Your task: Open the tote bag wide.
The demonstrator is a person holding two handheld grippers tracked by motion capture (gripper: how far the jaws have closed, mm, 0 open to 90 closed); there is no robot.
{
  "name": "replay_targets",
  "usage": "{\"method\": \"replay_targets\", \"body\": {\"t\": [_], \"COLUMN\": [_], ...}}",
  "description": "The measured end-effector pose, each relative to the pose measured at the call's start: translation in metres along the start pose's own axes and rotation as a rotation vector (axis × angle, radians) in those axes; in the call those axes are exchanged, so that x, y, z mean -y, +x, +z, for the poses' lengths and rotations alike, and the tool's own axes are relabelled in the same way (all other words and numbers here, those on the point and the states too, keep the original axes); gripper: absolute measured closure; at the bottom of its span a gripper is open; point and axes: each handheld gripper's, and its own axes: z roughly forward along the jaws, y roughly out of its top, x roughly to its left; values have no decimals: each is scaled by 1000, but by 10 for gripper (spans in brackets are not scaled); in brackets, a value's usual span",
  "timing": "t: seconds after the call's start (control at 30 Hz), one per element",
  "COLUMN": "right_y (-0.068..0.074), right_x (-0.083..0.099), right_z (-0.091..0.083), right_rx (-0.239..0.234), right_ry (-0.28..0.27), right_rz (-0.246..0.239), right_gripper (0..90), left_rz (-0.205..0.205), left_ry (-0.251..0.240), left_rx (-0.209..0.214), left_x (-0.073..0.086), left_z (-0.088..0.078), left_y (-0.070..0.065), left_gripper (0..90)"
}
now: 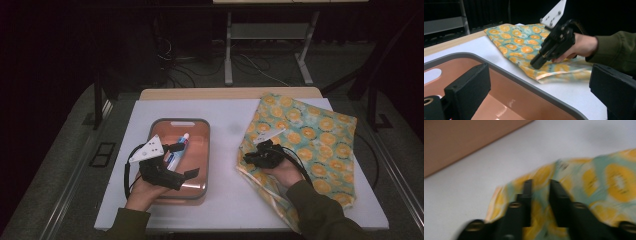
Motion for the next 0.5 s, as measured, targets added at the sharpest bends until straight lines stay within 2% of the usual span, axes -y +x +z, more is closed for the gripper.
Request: {"method": "replay_targets", "body": {"t": [0.03, 0.1, 0.17, 0.23, 0.27, 0.3, 0.33, 0.5], "right_y": [0, -2, -1, 1, 3, 3, 4, 3], "right_x": [-1, -1, 0, 3, 6, 6, 14, 42], "right_z": [-6, -20, -38, -57, -67, -67, -83, -106], "right_rx": [13, -14, -4, -18, -10, -10, -12, 9], "right_ry": [-24, -58, -85, -98, -106, -106, -117, -92], "right_rz": [11, 33, 42, 26, 11, 11, -9, -18], "right_gripper": [601, 528, 441, 404, 383, 383, 361, 335], "left_rz": [3, 1, 1, 4, 5, 6, 6, 7], "left_ry": [3, 2, 2, 3, 3, 4, 3, 8], "left_rx": [-1, -2, -1, -2, -2, -3, -4, -5], "left_x": [0, 0, 0, 0, 0, 0, 0, 0], "left_z": [0, 0, 0, 0, 0, 0, 0, 1], "left_y": [0, 0, 0, 0, 0, 0, -1, -1], "left_gripper": [21, 22, 22, 21, 22, 22, 22, 22]}}
